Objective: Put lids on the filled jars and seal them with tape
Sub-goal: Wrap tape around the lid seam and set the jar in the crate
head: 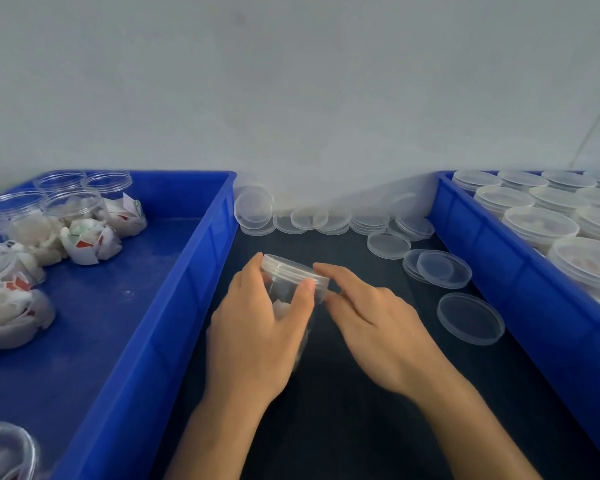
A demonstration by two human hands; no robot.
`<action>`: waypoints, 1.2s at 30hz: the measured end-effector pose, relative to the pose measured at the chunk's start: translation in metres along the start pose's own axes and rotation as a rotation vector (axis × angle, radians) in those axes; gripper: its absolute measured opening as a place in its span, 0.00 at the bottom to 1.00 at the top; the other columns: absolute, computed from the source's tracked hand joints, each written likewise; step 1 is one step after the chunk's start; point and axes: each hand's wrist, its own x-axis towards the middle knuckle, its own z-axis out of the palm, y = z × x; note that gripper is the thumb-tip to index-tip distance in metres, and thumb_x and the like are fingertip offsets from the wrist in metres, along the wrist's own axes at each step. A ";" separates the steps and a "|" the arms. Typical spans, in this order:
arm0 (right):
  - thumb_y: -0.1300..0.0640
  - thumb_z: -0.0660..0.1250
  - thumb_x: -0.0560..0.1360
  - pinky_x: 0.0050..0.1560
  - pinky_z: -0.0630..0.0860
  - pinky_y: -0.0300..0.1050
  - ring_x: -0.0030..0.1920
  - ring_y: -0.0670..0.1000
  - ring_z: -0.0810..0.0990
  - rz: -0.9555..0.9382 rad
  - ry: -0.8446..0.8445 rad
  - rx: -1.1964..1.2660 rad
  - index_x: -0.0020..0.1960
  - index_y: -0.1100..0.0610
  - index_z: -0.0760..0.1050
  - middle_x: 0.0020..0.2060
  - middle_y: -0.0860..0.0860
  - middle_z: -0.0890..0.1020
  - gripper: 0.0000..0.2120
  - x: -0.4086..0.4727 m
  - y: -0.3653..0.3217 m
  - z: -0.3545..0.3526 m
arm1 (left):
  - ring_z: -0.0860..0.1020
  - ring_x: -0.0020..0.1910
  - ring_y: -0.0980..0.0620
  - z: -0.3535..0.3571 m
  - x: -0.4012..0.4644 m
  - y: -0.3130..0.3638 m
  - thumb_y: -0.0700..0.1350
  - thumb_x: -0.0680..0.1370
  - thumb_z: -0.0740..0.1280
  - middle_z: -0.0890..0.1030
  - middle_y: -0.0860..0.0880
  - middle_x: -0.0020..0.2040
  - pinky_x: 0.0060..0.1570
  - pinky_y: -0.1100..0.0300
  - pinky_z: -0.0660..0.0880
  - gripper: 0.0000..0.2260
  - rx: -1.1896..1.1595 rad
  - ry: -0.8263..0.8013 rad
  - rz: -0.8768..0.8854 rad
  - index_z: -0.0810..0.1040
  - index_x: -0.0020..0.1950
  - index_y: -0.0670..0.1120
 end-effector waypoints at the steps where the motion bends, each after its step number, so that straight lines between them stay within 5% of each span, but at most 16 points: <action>1: 0.48 0.52 0.85 0.45 0.72 0.48 0.40 0.45 0.77 0.008 -0.015 0.027 0.73 0.30 0.65 0.33 0.38 0.78 0.20 0.000 0.001 -0.001 | 0.77 0.63 0.63 0.002 -0.001 0.000 0.73 0.77 0.57 0.77 0.62 0.69 0.52 0.62 0.72 0.30 0.003 0.000 0.007 0.65 0.76 0.63; 5: 0.50 0.52 0.85 0.40 0.67 0.46 0.37 0.46 0.75 -0.014 -0.017 0.012 0.73 0.32 0.65 0.33 0.36 0.78 0.20 -0.001 0.001 -0.001 | 0.69 0.60 0.66 0.004 -0.002 0.003 0.75 0.74 0.54 0.71 0.61 0.75 0.55 0.60 0.67 0.40 -0.030 -0.030 0.002 0.53 0.84 0.62; 10: 0.48 0.55 0.87 0.43 0.69 0.46 0.36 0.47 0.75 -0.029 -0.026 0.078 0.74 0.33 0.66 0.33 0.40 0.78 0.17 0.001 0.004 0.001 | 0.66 0.57 0.70 0.003 0.002 -0.006 0.78 0.73 0.55 0.70 0.66 0.68 0.48 0.71 0.66 0.41 -0.035 -0.035 0.023 0.56 0.82 0.61; 15: 0.42 0.55 0.86 0.39 0.67 0.44 0.34 0.47 0.75 -0.065 0.004 0.015 0.77 0.34 0.63 0.32 0.41 0.78 0.19 0.001 0.001 -0.001 | 0.80 0.61 0.62 0.002 0.005 -0.017 0.77 0.73 0.59 0.80 0.62 0.65 0.60 0.55 0.78 0.37 -0.198 -0.039 -0.088 0.61 0.80 0.65; 19: 0.39 0.53 0.85 0.44 0.70 0.47 0.35 0.46 0.75 -0.054 0.009 -0.013 0.76 0.35 0.65 0.32 0.38 0.77 0.20 0.001 0.002 -0.004 | 0.83 0.54 0.64 0.003 0.004 -0.017 0.77 0.72 0.62 0.84 0.64 0.54 0.57 0.55 0.79 0.36 -0.323 -0.050 -0.124 0.67 0.77 0.65; 28: 0.37 0.52 0.84 0.46 0.75 0.49 0.37 0.46 0.76 -0.051 -0.003 -0.027 0.71 0.33 0.67 0.34 0.37 0.77 0.17 0.000 0.004 -0.008 | 0.84 0.54 0.63 0.003 0.005 -0.014 0.73 0.71 0.66 0.84 0.66 0.56 0.53 0.59 0.77 0.31 -0.550 -0.129 -0.149 0.75 0.71 0.61; 33: 0.36 0.55 0.84 0.41 0.68 0.44 0.38 0.44 0.77 -0.044 -0.024 0.028 0.67 0.34 0.69 0.34 0.38 0.78 0.13 0.000 0.006 -0.008 | 0.83 0.58 0.62 -0.004 0.009 -0.018 0.73 0.72 0.65 0.84 0.62 0.58 0.54 0.60 0.78 0.30 -0.583 -0.233 -0.133 0.76 0.71 0.62; 36: 0.36 0.56 0.83 0.39 0.67 0.43 0.37 0.44 0.77 -0.045 -0.017 0.054 0.65 0.35 0.70 0.33 0.38 0.79 0.13 -0.001 0.005 -0.008 | 0.81 0.60 0.67 -0.007 0.008 -0.019 0.74 0.72 0.64 0.81 0.69 0.60 0.57 0.61 0.75 0.34 -0.551 -0.273 -0.123 0.71 0.76 0.63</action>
